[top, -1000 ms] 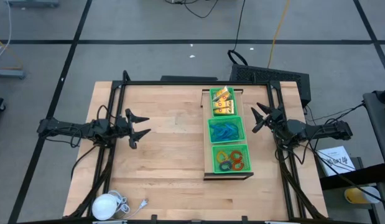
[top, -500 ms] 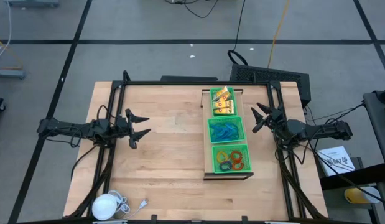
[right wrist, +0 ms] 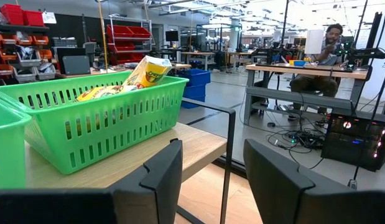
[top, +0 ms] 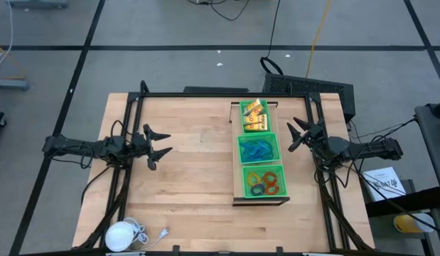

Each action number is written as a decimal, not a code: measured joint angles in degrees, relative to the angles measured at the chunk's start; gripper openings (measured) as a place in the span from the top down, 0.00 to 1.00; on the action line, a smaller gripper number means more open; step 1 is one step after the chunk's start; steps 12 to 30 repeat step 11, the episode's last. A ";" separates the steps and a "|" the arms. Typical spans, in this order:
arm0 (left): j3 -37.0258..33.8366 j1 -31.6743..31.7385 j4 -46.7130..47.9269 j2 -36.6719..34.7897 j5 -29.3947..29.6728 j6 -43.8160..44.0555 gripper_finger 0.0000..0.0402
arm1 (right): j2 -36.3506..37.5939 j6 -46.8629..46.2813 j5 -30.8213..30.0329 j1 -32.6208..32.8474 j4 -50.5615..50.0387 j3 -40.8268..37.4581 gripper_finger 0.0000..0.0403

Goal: Pick & Place Office Desk Supplies
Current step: Return to Home Position

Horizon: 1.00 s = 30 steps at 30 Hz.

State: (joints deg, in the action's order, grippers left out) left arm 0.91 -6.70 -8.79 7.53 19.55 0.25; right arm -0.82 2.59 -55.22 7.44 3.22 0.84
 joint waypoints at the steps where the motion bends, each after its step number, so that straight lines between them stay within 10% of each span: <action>1: 0.00 -0.02 0.00 0.00 0.00 0.00 0.33 | -0.02 0.00 0.00 0.00 -0.02 0.00 0.60; 30: 0.00 -0.02 0.02 0.00 0.00 0.00 0.33 | 0.00 0.00 0.00 0.00 0.00 0.00 0.60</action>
